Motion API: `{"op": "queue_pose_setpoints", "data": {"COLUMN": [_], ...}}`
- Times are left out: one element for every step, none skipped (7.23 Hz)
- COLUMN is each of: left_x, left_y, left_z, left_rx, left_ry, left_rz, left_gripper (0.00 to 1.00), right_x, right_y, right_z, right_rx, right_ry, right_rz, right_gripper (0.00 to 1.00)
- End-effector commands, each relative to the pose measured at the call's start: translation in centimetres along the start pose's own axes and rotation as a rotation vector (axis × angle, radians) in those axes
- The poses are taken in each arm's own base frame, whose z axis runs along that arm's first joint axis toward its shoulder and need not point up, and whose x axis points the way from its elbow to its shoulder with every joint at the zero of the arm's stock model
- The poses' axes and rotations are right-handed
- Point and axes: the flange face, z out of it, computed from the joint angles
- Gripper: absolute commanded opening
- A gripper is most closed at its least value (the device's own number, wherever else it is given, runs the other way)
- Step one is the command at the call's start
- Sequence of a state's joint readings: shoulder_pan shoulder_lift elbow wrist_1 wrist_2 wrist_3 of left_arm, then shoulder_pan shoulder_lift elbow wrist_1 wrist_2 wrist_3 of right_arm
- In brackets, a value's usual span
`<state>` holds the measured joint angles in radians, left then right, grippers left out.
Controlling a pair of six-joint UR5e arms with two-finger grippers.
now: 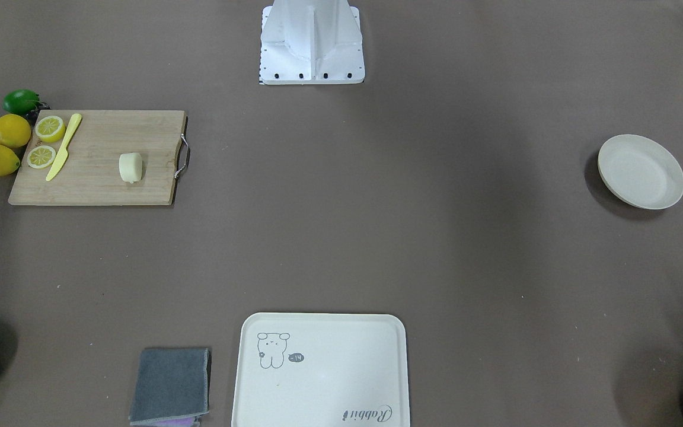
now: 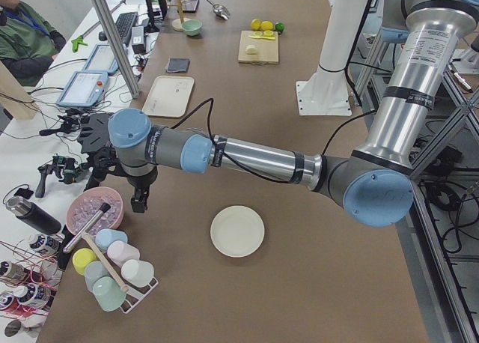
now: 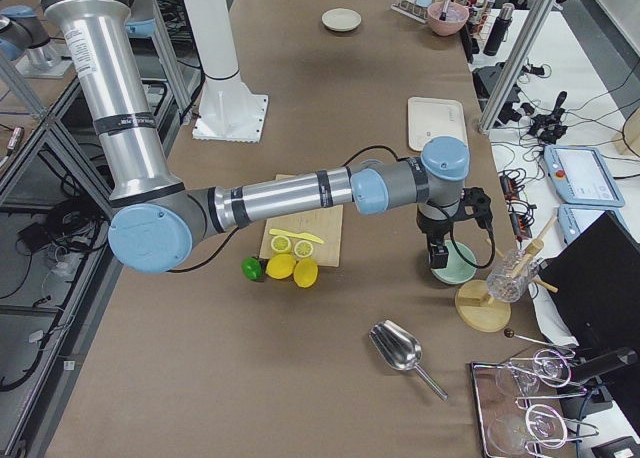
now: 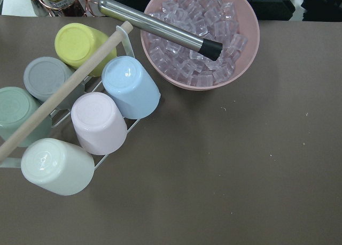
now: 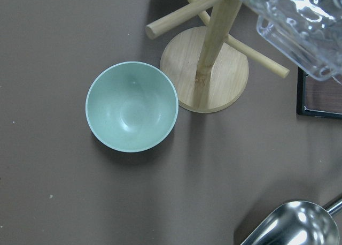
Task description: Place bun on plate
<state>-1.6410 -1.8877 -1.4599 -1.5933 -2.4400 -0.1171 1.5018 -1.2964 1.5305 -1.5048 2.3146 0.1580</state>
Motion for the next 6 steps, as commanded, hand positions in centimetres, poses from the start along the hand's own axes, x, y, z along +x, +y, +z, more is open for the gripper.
{"op": "queue_pose_setpoints", "data": {"left_x": [0.65, 0.68, 0.83, 0.64, 1.08, 0.68], "left_y": [0.42, 0.46, 0.32, 0.45, 0.11, 0.47], "left_z": [-0.73, -0.76, -0.88, -0.98, -1.09, -1.07], "left_rx": [0.010, 0.014, 0.016, 0.019, 0.022, 0.024], "left_ry": [0.016, 0.017, 0.017, 0.017, 0.015, 0.011], "left_rz": [0.010, 0.018, 0.020, 0.022, 0.028, 0.018], "left_gripper": [0.98, 0.98, 0.98, 0.98, 0.98, 0.98], "right_x": [-0.27, -0.35, -0.46, -0.58, -0.65, -0.60], "right_y": [-0.05, -0.05, 0.00, -0.07, -0.07, 0.00], "right_z": [-0.41, -0.47, -0.59, -0.70, -0.63, -0.58], "right_rx": [0.008, 0.009, 0.011, 0.013, 0.012, 0.011], "right_ry": [-0.001, -0.004, -0.006, -0.006, -0.007, -0.008], "right_rz": [-0.004, -0.004, -0.006, -0.009, -0.010, -0.011], "right_gripper": [1.00, 1.00, 1.00, 1.00, 1.00, 1.00]}}
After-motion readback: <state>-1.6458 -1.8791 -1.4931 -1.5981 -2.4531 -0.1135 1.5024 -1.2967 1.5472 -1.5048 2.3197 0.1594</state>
